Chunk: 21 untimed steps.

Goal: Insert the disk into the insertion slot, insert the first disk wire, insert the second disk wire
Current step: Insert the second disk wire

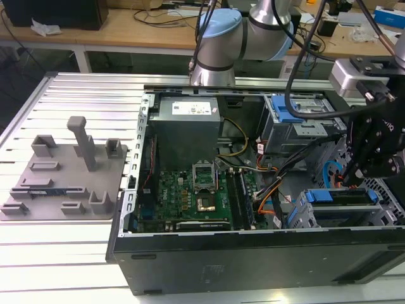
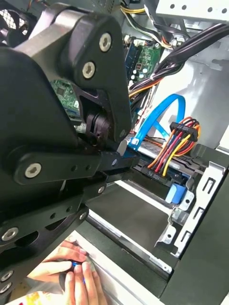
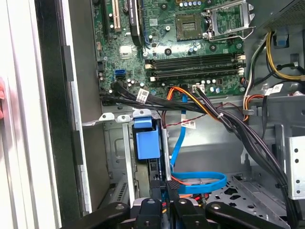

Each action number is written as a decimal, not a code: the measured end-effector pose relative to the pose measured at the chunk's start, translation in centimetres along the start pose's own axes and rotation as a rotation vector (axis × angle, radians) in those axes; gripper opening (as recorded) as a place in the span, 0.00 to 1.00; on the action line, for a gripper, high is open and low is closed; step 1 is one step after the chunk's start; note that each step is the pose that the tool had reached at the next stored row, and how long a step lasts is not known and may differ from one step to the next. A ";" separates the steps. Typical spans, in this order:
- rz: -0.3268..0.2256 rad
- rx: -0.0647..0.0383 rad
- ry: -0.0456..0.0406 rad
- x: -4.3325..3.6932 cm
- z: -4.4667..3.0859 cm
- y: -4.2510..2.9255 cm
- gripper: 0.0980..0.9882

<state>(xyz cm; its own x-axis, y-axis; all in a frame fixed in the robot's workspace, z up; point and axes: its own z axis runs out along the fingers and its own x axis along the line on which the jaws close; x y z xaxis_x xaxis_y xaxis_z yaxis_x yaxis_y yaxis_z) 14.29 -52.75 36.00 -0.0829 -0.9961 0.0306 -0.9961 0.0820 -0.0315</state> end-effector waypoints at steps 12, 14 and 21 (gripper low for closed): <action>-0.016 0.001 -0.0079 0.36 0.30 -0.02 0.07; -0.016 0.001 -0.0077 0.40 0.35 -0.02 0.07; -0.016 0.001 -0.0078 0.43 0.59 -0.04 0.07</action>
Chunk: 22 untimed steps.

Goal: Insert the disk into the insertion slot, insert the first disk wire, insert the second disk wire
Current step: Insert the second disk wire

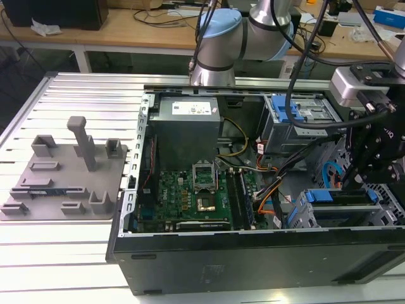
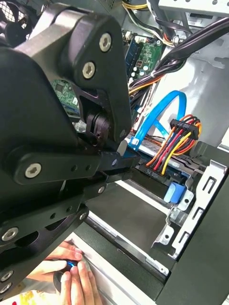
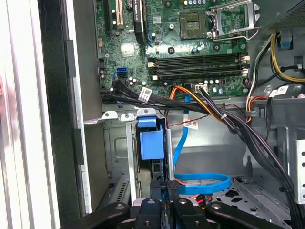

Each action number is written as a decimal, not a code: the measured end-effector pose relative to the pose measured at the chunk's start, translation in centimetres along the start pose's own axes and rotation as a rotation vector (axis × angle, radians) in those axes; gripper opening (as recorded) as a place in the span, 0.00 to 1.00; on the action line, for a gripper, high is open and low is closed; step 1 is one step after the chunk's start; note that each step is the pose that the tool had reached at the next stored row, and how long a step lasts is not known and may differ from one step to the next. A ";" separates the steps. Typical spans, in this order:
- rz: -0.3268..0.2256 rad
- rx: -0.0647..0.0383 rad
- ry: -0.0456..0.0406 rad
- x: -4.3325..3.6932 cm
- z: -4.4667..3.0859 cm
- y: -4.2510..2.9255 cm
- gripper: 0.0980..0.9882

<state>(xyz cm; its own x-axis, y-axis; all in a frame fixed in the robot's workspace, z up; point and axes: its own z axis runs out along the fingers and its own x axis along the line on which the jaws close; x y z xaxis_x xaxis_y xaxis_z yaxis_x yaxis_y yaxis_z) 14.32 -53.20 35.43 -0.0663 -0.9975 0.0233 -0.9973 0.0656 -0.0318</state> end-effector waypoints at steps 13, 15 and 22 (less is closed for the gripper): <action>-0.005 0.000 -0.0003 -0.03 0.67 -0.21 0.07; -0.008 0.000 -0.0003 -0.04 0.81 -0.21 0.07; -0.028 0.001 -0.0002 0.07 1.64 -0.12 0.07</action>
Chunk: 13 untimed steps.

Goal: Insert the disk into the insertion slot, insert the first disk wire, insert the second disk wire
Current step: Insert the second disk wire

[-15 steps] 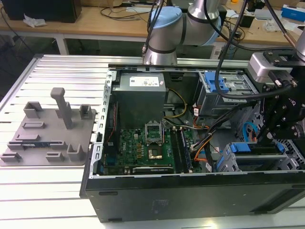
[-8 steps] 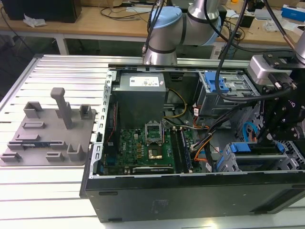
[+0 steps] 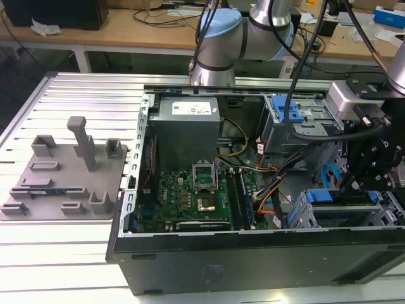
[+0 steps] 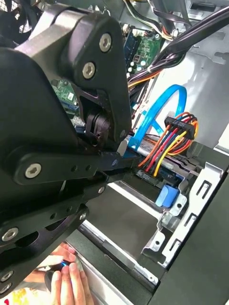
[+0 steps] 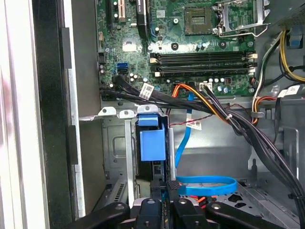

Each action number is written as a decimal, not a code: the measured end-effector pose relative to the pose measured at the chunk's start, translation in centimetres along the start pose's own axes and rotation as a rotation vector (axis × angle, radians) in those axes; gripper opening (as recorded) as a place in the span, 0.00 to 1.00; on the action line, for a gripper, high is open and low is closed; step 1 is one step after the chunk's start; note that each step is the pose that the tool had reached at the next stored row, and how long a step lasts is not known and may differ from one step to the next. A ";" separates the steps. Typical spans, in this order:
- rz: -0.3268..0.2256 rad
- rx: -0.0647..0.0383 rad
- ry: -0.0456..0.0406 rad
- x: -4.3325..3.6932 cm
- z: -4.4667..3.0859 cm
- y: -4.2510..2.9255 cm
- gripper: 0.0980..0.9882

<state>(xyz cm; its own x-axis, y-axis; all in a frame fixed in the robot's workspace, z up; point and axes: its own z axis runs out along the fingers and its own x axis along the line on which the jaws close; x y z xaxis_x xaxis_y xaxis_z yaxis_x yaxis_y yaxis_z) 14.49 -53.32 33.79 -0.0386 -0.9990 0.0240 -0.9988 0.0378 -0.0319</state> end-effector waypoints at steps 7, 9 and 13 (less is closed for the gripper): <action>-0.002 0.000 -0.0010 0.14 -1.51 0.23 0.22; -0.002 0.000 -0.0009 0.17 -3.05 0.19 0.22; -0.002 0.000 -0.0009 0.19 -4.89 0.13 0.01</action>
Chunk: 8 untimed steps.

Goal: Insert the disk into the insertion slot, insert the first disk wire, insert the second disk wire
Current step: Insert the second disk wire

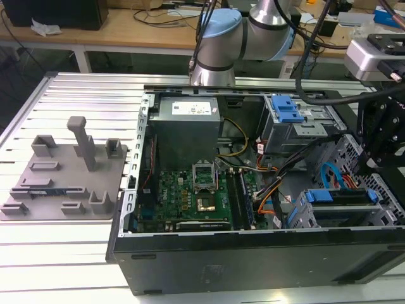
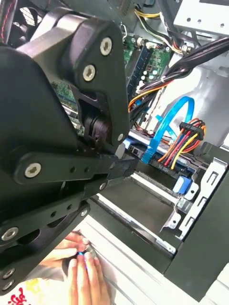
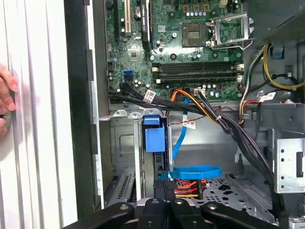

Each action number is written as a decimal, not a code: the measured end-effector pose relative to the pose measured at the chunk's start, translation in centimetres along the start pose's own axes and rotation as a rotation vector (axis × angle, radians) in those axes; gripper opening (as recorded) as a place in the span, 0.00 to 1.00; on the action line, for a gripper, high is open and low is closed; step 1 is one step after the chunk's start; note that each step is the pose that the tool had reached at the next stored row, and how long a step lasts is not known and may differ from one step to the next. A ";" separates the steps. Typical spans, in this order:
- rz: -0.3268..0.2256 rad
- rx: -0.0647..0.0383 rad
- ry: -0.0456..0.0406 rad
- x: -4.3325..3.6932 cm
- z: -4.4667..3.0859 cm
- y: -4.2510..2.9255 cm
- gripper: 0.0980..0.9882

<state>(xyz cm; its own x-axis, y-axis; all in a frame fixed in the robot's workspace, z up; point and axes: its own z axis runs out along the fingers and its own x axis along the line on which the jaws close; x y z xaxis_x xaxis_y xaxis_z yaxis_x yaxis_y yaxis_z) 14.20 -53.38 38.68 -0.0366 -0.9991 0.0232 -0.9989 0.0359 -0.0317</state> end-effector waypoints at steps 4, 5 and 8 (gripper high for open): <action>0.000 0.000 0.0003 0.00 -0.02 0.00 0.01; 0.000 0.000 0.0003 0.00 -0.02 0.00 0.01; 0.000 0.000 0.0003 0.00 -0.01 0.00 0.01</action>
<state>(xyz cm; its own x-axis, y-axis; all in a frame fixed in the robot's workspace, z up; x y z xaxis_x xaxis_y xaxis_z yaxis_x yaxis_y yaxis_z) 14.20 -53.38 38.69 -0.0366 -0.9991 0.0234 -0.9988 0.0359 -0.0319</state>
